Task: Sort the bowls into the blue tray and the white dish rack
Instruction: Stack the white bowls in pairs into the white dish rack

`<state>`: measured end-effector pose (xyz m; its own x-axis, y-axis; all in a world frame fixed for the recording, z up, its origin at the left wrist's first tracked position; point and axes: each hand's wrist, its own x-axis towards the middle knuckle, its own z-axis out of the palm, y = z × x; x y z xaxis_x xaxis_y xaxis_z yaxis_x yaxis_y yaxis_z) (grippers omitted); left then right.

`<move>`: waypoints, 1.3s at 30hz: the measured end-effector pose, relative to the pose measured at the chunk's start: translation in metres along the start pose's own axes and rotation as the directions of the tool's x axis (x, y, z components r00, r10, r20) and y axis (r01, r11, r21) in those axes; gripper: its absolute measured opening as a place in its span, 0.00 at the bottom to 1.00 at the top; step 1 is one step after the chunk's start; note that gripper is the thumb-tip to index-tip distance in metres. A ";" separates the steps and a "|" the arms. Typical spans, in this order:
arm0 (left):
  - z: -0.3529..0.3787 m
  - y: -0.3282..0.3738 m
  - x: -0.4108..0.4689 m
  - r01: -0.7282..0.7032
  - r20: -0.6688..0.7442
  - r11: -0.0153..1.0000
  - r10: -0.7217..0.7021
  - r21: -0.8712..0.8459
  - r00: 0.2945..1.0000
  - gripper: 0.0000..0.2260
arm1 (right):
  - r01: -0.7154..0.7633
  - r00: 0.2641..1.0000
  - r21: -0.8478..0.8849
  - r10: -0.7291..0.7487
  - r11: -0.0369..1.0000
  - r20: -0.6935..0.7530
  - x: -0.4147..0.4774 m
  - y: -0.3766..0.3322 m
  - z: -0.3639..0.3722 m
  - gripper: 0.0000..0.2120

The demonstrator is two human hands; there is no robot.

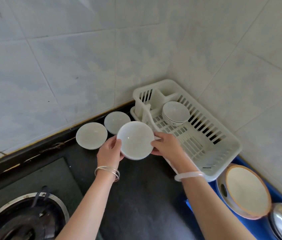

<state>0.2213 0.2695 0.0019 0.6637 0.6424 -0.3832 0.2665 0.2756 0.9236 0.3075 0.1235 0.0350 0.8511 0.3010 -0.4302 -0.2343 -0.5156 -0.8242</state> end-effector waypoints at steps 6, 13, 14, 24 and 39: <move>0.097 0.047 -0.007 -0.042 0.259 0.999 0.043 -0.006 0.965 0.07 | 0.015 0.981 0.017 -0.012 1.000 -0.193 0.005 -0.009 -0.102 0.17; 0.202 0.033 0.002 0.105 0.409 0.979 -0.170 0.175 0.896 0.10 | -0.181 0.928 0.168 0.225 0.969 -0.297 0.040 0.032 -0.184 0.10; 0.213 0.026 0.005 0.111 0.423 0.972 -0.192 0.208 0.886 0.11 | -0.210 0.919 0.162 0.251 0.964 -0.303 0.045 0.040 -0.190 0.12; 0.271 -0.026 0.026 0.199 0.418 0.867 -0.406 0.456 0.813 0.10 | -0.271 0.925 -0.307 0.159 0.912 -0.344 0.073 0.082 -0.209 0.24; 0.274 -0.034 0.027 0.168 0.454 0.880 -0.383 0.445 0.805 0.18 | -0.233 0.935 -0.709 -0.048 0.665 -0.353 0.079 0.108 -0.201 0.22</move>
<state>0.4221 0.0815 -0.0366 0.7490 0.0868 -0.6569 0.6569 0.0323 0.7533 0.4440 -0.0698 -0.0139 0.9723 0.0233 -0.2325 -0.0212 -0.9821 -0.1870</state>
